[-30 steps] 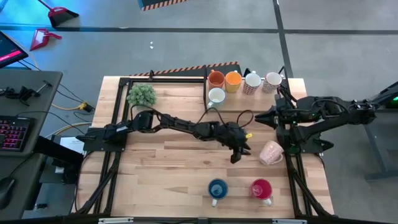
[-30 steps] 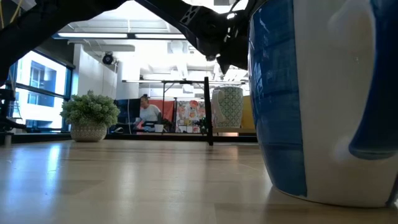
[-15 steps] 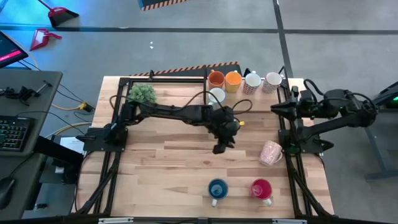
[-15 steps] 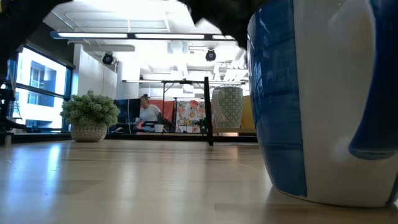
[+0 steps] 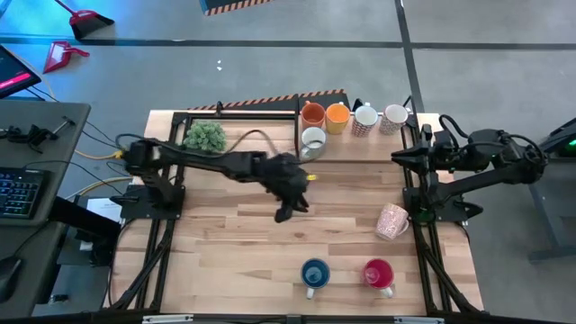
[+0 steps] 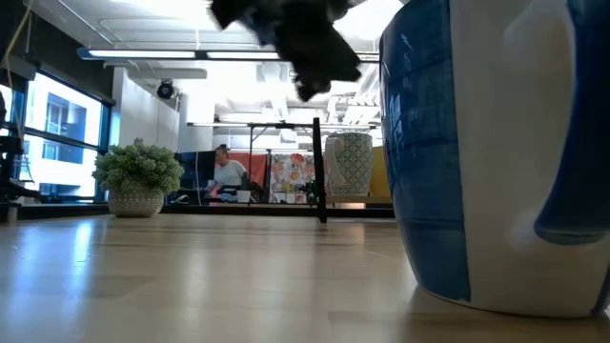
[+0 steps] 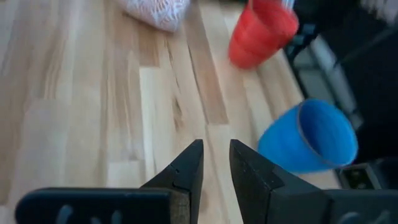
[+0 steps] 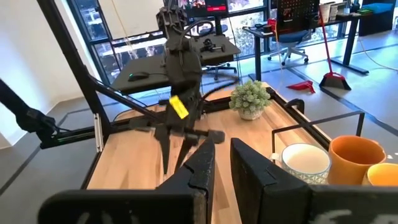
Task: Place coffee mugs
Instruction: Put the orange patterned mug on the shelf
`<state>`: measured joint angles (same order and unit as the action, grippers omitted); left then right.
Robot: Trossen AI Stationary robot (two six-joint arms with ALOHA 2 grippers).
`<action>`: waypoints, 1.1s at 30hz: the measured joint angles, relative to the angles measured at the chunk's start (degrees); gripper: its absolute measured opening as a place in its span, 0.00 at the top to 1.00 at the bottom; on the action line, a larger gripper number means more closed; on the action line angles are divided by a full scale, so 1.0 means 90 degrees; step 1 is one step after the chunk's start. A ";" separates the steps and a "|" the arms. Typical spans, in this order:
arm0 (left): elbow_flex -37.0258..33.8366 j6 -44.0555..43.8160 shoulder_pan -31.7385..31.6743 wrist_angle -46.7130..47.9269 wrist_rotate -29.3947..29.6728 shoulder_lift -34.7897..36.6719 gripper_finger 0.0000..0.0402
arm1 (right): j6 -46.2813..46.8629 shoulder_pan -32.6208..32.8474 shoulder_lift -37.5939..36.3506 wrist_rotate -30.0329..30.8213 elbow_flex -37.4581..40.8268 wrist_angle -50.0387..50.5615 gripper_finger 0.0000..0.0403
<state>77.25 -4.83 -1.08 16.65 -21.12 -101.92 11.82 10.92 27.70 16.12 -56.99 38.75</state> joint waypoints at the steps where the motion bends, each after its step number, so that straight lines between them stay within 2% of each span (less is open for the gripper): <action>1: -0.0426 -0.0209 -0.0002 -0.0499 0.0017 0.0248 0.84 | 0.0014 0.0001 -0.0003 -0.0001 0.0000 0.0000 0.91; 3: -0.1246 -0.0607 0.0028 -0.1500 0.0259 0.0743 0.84 | 0.0013 0.0002 0.0005 -0.0002 0.0000 0.0004 0.91; 7: -0.2453 -0.1051 0.0241 -0.2735 0.0908 0.1443 0.84 | 0.0177 0.0000 0.0010 0.0124 0.0000 0.0266 0.91; 12: -0.3431 -0.1281 0.0689 -0.3973 0.1971 0.1658 0.84 | 0.1126 0.0000 0.0036 0.0516 -0.0002 0.1405 0.91; 16: -0.4093 -0.1606 0.0978 -0.5033 0.2623 0.1650 0.84 | 0.2113 0.0000 0.0136 0.0278 0.0000 0.2454 0.91; 20: -0.4444 -0.1677 0.1108 -0.5804 0.2920 0.1665 0.84 | 0.2697 0.0000 0.0252 0.0077 0.0000 0.3212 0.91; 27: -0.4500 -0.1682 0.1030 -0.5876 0.2930 0.1883 0.84 | 0.3707 0.0000 0.0625 -0.0414 0.0018 0.4773 0.91; 33: -0.4495 -0.1619 0.0986 -0.5750 0.2931 0.2198 0.84 | 0.3712 0.0001 0.1117 -0.0833 0.0176 0.4821 0.91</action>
<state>36.80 -19.41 7.79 -35.10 5.26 -82.13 45.23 10.92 37.76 8.62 -55.41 82.14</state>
